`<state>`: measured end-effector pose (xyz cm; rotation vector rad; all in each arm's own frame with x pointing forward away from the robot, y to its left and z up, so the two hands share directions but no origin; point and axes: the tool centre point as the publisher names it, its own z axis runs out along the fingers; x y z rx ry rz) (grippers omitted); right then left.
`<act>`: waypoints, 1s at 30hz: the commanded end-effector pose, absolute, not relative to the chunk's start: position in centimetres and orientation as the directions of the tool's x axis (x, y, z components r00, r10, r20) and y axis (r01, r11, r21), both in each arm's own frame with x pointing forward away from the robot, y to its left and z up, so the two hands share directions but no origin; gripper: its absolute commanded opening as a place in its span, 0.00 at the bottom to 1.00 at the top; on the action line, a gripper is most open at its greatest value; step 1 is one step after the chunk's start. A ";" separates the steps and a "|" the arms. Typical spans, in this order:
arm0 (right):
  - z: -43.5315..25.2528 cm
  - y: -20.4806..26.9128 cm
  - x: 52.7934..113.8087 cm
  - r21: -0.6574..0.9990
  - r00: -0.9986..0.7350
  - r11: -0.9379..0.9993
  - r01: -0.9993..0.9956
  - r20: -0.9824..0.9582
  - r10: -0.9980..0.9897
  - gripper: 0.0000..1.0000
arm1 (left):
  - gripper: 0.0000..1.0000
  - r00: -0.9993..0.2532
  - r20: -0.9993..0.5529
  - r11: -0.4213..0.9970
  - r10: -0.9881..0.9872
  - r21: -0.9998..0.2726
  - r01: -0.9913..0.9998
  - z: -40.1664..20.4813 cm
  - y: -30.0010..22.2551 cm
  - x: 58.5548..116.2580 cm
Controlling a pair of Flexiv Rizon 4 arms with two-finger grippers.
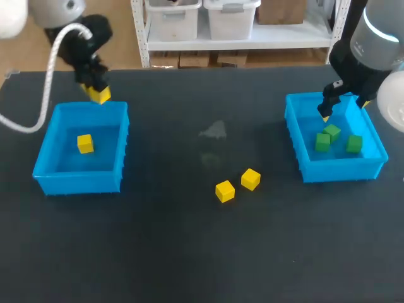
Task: Put the green cubes in the right bin and the yellow cubes in the left bin.
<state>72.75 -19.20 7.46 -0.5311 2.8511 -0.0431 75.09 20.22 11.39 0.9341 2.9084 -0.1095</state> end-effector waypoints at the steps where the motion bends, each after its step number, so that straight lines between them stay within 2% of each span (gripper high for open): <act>1: 7.4 -19.2 72.7 -0.074 -0.905 0.934 -0.350 -0.232 -0.357 1.00 | 0.00 -0.783 -0.337 0.822 0.524 -0.042 0.568 9.6 22.8 72.2; 5: 7.4 -19.2 72.7 -0.074 -0.905 0.934 -0.350 -0.232 -0.357 1.00 | 0.00 -0.793 -0.321 0.831 0.518 -0.033 0.555 8.6 23.0 72.2; 6: 7.4 -19.2 72.7 -0.074 -0.905 0.934 -0.350 -0.232 -0.357 1.00 | 0.15 -0.796 -0.320 0.834 0.514 -0.034 0.551 8.5 23.0 72.2; 7: 7.4 -19.2 72.7 -0.074 -0.905 0.934 -0.350 -0.232 -0.357 1.00 | 0.97 -0.797 -0.320 0.835 0.512 -0.029 0.549 8.3 23.0 72.3; 8: 7.4 -19.2 72.7 -0.074 -0.905 0.934 -0.350 -0.232 -0.357 1.00 | 1.00 -0.798 -0.320 0.836 0.511 -0.030 0.547 8.3 23.0 72.3; 19: 7.4 -19.2 72.7 -0.074 -0.905 0.934 -0.350 -0.232 -0.357 1.00 | 1.00 -0.773 -0.319 0.808 0.548 -0.036 0.587 8.8 21.5 72.9; 30: 7.4 -19.2 72.7 -0.074 -0.905 0.934 -0.350 -0.232 -0.357 1.00 | 1.00 -0.632 -0.325 0.652 0.704 -0.058 0.756 12.8 16.5 74.1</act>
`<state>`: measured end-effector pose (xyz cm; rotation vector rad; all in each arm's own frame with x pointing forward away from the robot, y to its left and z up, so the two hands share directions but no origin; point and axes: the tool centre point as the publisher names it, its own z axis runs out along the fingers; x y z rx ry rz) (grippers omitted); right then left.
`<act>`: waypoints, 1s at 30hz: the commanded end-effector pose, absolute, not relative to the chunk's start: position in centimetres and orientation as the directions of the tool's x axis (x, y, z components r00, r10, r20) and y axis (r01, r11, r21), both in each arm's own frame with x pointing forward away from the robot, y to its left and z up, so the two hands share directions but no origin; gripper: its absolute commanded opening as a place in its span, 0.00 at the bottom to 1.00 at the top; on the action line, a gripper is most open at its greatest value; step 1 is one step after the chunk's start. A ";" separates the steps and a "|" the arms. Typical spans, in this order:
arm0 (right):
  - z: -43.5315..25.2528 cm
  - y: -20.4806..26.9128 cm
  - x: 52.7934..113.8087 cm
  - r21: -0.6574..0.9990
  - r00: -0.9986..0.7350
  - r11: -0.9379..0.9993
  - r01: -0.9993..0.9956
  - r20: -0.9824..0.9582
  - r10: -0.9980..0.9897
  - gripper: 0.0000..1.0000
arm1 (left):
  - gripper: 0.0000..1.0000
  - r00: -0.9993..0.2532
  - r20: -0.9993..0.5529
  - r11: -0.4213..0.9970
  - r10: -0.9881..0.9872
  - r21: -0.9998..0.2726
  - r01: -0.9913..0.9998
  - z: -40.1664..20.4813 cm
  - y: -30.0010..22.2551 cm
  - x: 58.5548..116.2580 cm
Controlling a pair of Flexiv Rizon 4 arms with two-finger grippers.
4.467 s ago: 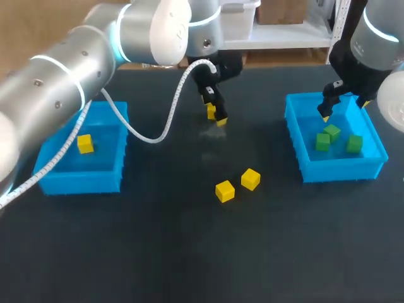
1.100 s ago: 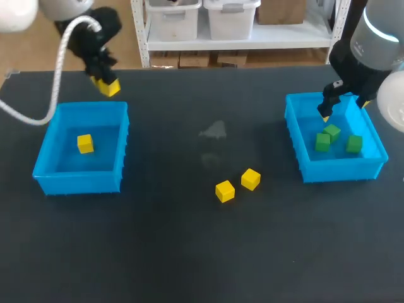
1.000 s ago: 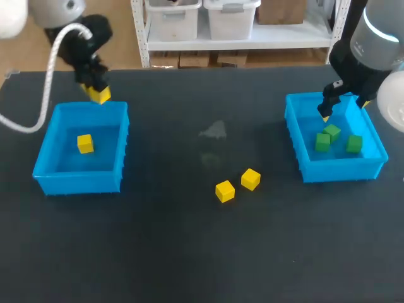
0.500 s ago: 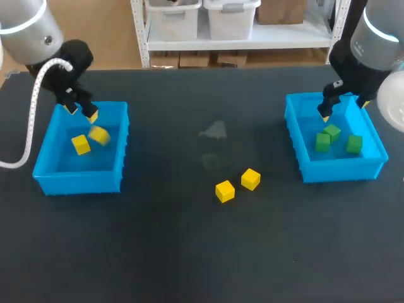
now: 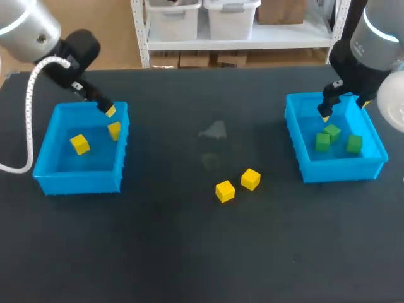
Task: Put the green cubes in the right bin and the yellow cubes in the left bin.
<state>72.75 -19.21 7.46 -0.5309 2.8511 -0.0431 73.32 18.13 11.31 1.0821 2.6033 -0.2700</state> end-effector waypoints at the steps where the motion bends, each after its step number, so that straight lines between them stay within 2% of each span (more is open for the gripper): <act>1: 7.4 -19.2 72.7 -0.074 -0.905 0.934 -0.350 -0.232 -0.357 1.00 | 1.00 -0.620 -0.324 0.638 0.715 -0.058 0.767 13.2 15.9 74.1; 13: 7.4 -19.2 72.7 -0.074 -0.905 0.934 -0.350 -0.232 -0.357 1.00 | 1.00 -0.415 -0.334 0.427 0.846 -0.041 0.903 15.7 6.8 72.8; 30: 7.4 -19.2 72.7 -0.074 -0.905 0.934 -0.350 -0.232 -0.357 1.00 | 1.00 -0.291 -0.300 0.283 0.909 -0.070 0.956 13.8 -0.3 68.3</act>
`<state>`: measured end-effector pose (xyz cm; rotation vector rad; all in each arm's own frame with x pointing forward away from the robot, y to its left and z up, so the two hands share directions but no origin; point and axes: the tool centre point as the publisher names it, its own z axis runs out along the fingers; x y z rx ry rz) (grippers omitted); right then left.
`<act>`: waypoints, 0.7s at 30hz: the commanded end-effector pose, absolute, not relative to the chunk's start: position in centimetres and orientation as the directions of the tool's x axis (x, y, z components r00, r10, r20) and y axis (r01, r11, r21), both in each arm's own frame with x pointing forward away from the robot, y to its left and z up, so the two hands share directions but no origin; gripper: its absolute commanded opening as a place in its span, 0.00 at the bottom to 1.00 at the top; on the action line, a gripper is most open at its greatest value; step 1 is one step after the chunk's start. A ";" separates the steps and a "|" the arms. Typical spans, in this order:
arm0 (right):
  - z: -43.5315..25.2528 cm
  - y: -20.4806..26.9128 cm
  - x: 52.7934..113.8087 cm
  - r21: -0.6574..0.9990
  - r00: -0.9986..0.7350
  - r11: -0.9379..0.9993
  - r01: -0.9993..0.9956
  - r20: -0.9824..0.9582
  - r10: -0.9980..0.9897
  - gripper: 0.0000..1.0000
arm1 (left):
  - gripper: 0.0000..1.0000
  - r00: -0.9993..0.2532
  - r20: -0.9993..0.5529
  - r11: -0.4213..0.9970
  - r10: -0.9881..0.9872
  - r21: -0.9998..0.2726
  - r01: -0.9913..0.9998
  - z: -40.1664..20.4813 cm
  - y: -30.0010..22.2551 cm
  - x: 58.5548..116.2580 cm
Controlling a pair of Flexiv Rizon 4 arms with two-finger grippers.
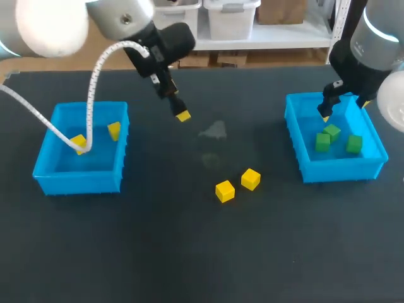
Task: Put the green cubes in the right bin and the yellow cubes in the left bin.
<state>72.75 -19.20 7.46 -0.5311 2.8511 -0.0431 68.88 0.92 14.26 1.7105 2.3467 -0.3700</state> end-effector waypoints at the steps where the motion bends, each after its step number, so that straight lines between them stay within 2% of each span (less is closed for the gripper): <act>1: 7.4 -19.2 72.7 -0.074 -0.905 0.934 -0.350 -0.232 -0.357 1.00 | 1.00 -0.283 -0.293 0.275 0.913 -0.069 0.959 13.5 -0.6 67.9; 21: 7.4 -19.2 72.7 -0.074 -0.905 0.934 -0.350 -0.232 -0.357 1.00 | 1.00 -0.194 -0.189 0.201 0.963 0.019 0.979 8.2 -6.8 64.0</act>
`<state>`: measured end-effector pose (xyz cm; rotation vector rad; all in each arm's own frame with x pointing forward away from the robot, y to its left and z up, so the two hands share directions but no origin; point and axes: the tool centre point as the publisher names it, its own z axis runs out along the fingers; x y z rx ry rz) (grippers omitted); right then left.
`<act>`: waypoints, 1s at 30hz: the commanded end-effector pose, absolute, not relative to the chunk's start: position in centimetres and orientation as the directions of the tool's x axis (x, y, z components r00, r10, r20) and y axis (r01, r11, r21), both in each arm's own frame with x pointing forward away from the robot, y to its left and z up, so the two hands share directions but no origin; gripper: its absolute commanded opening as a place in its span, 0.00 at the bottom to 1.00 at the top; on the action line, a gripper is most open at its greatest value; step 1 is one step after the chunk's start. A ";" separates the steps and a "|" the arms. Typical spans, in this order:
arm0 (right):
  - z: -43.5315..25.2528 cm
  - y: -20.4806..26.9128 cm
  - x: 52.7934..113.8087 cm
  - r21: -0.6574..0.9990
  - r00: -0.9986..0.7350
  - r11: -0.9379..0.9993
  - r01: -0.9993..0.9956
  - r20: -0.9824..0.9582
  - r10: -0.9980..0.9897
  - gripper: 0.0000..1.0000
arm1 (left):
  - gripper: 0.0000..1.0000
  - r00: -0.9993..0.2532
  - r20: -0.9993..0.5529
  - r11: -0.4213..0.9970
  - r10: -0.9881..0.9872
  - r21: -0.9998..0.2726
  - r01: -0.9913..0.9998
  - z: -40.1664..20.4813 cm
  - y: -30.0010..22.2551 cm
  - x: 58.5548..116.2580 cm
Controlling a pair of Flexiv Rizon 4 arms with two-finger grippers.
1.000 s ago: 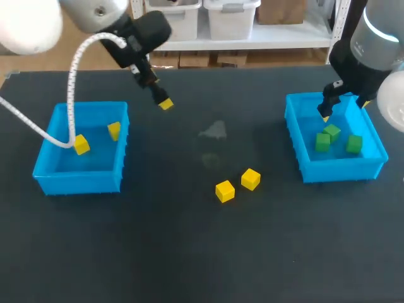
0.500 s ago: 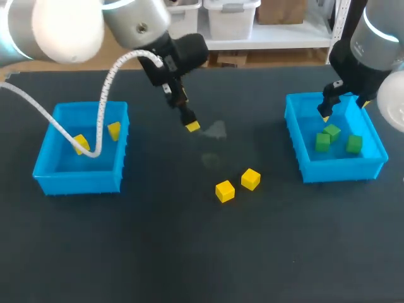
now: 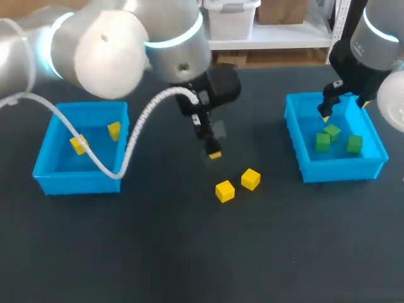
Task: Put the green cubes in the right bin and the yellow cubes in the left bin.
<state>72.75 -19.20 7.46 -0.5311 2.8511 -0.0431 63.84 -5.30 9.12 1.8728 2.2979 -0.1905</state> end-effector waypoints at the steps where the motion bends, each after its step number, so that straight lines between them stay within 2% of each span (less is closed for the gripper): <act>1: 7.4 -19.2 72.7 -0.074 -0.905 0.934 -0.350 -0.232 -0.357 1.00 | 1.00 -0.191 -0.185 0.199 0.964 0.022 0.980 8.0 -7.0 63.9; 18: 7.4 -19.2 72.7 -0.074 -0.905 0.934 -0.350 -0.232 -0.357 1.00 | 1.00 -0.164 -0.156 0.167 0.974 0.005 0.986 6.0 -10.2 61.8; 30: 7.4 -19.2 72.7 -0.074 -0.905 0.934 -0.350 -0.232 -0.357 1.00 | 1.00 -0.191 -0.107 0.193 0.976 0.013 0.981 3.8 -11.8 61.5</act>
